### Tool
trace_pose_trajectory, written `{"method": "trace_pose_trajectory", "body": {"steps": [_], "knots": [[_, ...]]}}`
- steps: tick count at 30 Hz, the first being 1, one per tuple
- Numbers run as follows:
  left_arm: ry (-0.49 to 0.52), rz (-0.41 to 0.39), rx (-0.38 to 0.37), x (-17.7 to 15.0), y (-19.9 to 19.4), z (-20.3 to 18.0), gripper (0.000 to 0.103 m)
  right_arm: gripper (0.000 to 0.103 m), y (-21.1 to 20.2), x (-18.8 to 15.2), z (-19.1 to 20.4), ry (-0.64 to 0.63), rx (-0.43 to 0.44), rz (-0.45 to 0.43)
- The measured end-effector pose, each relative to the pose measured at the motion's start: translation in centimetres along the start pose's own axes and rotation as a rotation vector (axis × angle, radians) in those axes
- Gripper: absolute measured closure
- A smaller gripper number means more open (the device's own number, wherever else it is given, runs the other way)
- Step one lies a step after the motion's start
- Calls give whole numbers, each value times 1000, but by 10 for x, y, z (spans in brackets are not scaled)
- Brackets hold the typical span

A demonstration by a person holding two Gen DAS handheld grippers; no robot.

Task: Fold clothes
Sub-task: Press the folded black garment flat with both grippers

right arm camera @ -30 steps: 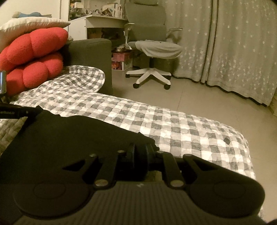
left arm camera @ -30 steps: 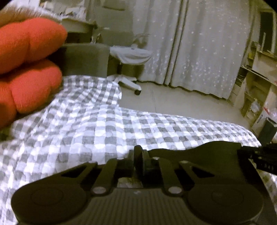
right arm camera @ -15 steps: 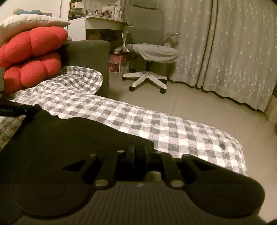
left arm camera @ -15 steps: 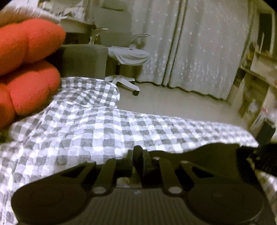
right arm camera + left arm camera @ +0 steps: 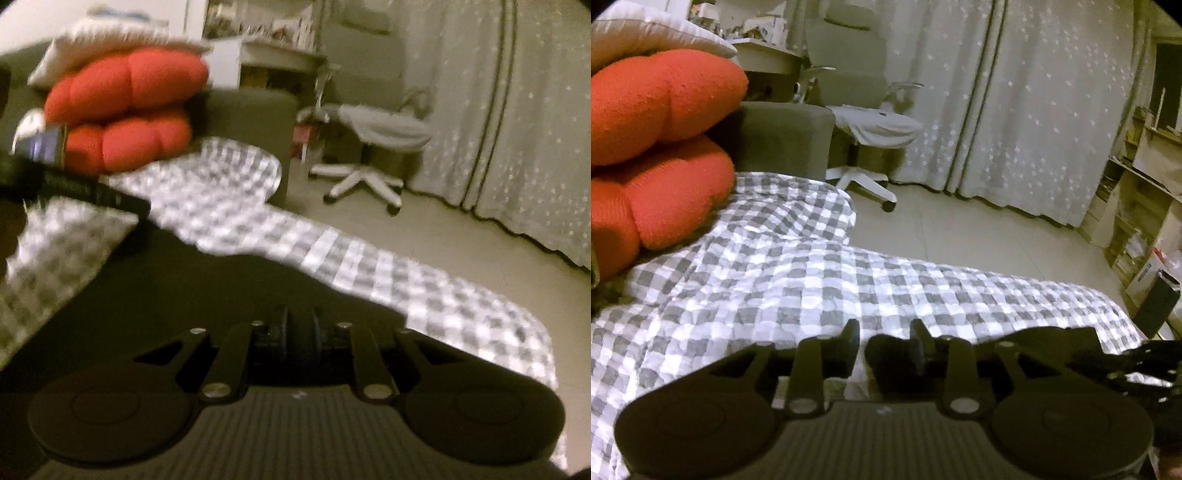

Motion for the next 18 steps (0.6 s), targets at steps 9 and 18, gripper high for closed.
{"method": "trace_pose_trajectory", "body": {"steps": [9,18], "knots": [[38,-49,-35,3,-18,-11,73,84,0,1,-20,78,-85,-8],[84,28,-86,-10,-7,-24,73,81,-7,2,-34,146,-86,-29]]}}
Point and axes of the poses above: each gripper's, at about its wrist camera, not at the fingertips, and y roughly the way its jaws point, z to its left, x to its top, the point moved 3 cm from there along y, roughly the way its jaws point, and after that the axes turned 9 degrees about x, right-handed, at the moved point
